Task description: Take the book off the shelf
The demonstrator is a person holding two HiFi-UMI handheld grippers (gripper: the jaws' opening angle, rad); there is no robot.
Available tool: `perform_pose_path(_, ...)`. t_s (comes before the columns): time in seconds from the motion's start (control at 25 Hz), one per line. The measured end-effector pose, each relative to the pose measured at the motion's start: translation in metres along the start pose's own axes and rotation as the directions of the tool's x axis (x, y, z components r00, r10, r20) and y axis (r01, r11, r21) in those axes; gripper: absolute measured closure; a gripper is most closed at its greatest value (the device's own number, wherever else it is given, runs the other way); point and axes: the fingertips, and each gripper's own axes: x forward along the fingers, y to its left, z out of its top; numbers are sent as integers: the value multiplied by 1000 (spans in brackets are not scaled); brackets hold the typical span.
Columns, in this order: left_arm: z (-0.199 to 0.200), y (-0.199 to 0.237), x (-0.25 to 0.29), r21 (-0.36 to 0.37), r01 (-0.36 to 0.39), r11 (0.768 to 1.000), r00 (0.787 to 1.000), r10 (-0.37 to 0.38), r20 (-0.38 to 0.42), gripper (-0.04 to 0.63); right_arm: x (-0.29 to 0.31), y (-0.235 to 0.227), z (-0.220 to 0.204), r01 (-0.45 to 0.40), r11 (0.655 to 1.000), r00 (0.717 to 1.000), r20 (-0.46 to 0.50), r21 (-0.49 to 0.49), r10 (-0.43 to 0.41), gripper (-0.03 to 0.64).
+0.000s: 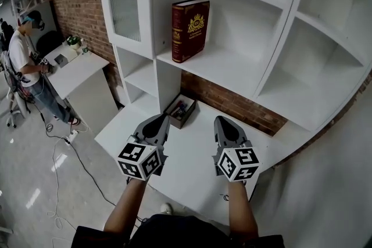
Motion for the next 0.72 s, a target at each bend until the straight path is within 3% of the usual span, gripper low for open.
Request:
perform_pose_path(0.28,10,43,25,28,28,999,1000,-28,-7,578,40,4,4,50,999,999,-6,-10,-50,597)
perform_pose_path(0.72,13,72,38,-9,111,994,994,-111,2,578,73,20,-3,95,995,995,-23,-13,-95,597)
